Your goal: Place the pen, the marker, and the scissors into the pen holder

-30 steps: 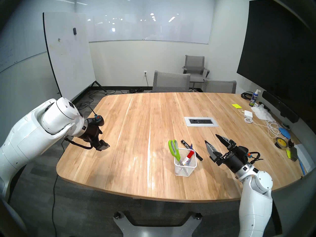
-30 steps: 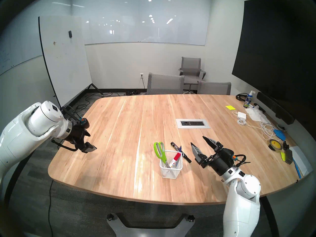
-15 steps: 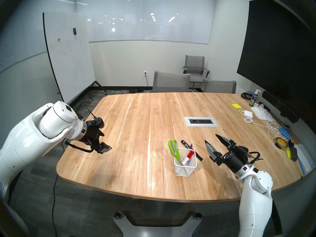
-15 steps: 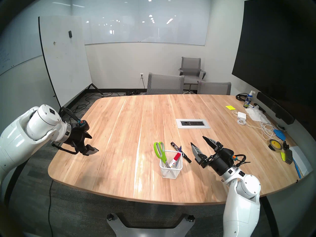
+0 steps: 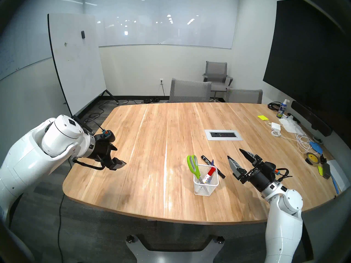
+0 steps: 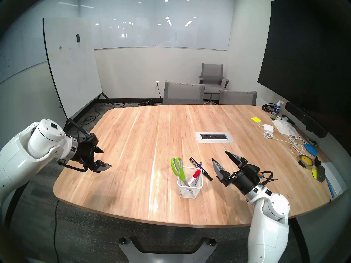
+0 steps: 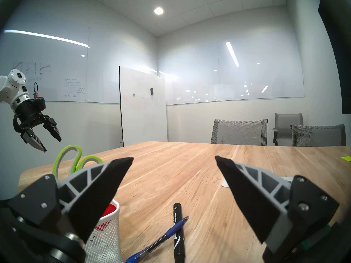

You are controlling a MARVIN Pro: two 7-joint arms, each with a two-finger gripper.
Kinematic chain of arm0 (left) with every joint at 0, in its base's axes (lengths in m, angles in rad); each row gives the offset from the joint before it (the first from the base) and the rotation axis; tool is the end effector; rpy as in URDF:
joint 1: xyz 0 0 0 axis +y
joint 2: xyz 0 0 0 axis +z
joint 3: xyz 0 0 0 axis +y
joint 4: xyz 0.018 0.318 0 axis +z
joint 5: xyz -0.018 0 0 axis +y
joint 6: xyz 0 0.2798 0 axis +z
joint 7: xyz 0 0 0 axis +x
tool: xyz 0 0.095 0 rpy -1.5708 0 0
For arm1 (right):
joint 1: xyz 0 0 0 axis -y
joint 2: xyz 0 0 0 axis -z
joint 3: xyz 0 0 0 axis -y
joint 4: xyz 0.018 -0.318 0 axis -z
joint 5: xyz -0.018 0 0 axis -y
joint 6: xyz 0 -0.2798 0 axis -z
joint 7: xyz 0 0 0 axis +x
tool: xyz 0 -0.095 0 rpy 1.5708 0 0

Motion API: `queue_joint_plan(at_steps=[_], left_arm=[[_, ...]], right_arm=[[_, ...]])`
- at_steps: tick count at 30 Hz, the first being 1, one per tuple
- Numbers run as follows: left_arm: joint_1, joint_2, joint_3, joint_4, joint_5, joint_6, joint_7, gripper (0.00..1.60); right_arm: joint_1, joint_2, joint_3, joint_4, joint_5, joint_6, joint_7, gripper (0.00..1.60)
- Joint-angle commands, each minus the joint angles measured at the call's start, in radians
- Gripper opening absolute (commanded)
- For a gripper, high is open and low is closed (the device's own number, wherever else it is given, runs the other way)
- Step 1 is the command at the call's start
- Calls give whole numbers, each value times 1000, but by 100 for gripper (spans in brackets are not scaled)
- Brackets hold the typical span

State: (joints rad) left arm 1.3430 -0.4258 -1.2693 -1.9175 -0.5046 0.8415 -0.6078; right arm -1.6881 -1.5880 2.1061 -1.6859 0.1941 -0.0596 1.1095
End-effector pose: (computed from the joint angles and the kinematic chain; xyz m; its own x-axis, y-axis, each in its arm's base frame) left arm 0.3574 0.1514 -0.1843 0.4538 -0.6650 0.5932 -0.7171 -0.6677 -0.1999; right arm 0.2976 -0.0961 -0.3189 -0.1313 -0.0947 0.9868 0.5418 -0.8405 -0.0085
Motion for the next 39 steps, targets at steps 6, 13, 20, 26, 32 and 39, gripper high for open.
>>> queue_joint_plan(at_steps=[6, 13, 20, 26, 32, 39], left_arm=[[86, -28, -98, -23, -70, -62, 65, 160], [141, -55, -154, -30, -108, -100, 107, 160], [199, -87, -214, -39, -143, -140, 150, 160], [255, -122, -273, -49, -173, -179, 190, 160], [318, -168, -340, -64, -201, -225, 233, 160], [400, -234, -426, -90, -231, -286, 284, 160]], right_arm=[[12, -1, -2, -15, 4, -3, 2, 160], [13, -1, -1, -15, 4, -3, 4, 160], [14, -2, 0, -15, 3, -3, 5, 160], [15, -3, 1, -15, 3, -3, 7, 160], [16, -4, 2, -16, 3, -4, 8, 160], [16, -6, 3, -17, 3, -4, 10, 160]])
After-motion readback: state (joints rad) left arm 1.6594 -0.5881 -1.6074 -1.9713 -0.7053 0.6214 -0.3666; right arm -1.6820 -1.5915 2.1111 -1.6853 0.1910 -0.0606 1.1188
